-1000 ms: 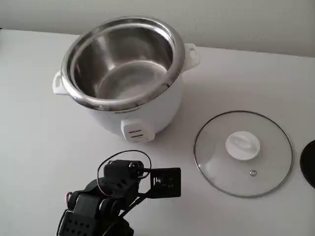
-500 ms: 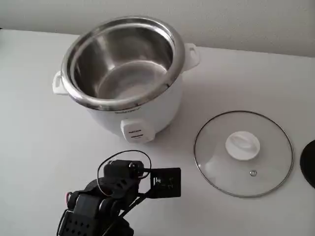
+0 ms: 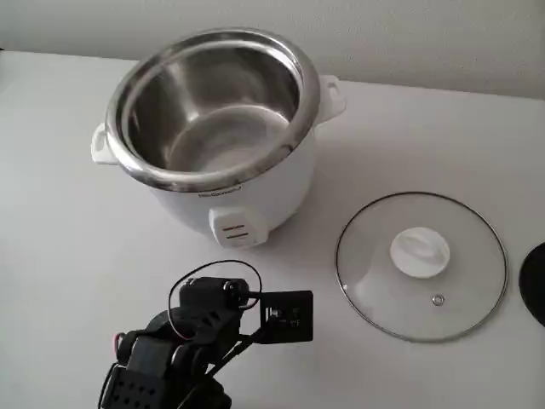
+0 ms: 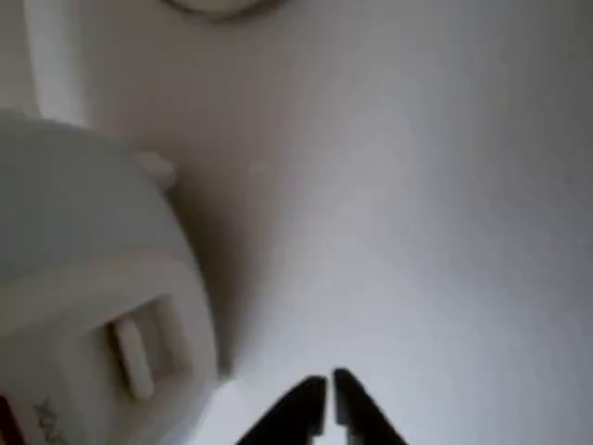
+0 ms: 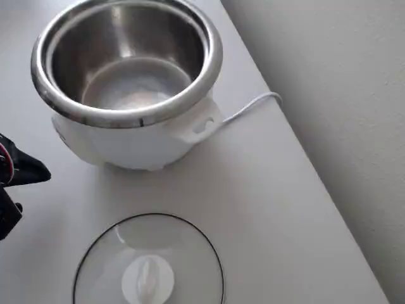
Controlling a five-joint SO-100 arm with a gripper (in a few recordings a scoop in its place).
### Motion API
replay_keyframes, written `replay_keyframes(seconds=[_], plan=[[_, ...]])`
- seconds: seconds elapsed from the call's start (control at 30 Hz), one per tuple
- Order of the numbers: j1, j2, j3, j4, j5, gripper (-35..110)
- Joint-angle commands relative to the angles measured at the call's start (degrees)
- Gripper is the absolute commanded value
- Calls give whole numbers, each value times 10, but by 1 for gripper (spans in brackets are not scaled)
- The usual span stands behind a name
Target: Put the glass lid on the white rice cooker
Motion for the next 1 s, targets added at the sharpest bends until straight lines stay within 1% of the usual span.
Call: replay_keyframes(seconds=[0.0,0.6,0.63,0.73,0.77,0.87,0.97], plan=[[6,7,-5,1,4,0],[-4,7,-5,1,-7,0],[-4,7,-5,1,-7,1],[-3,7,-5,1,-6,15],[-1,7,-1,-16,-5,16],[39,7,9,-60,-8,15],[131,6,9,-119,-10,18]])
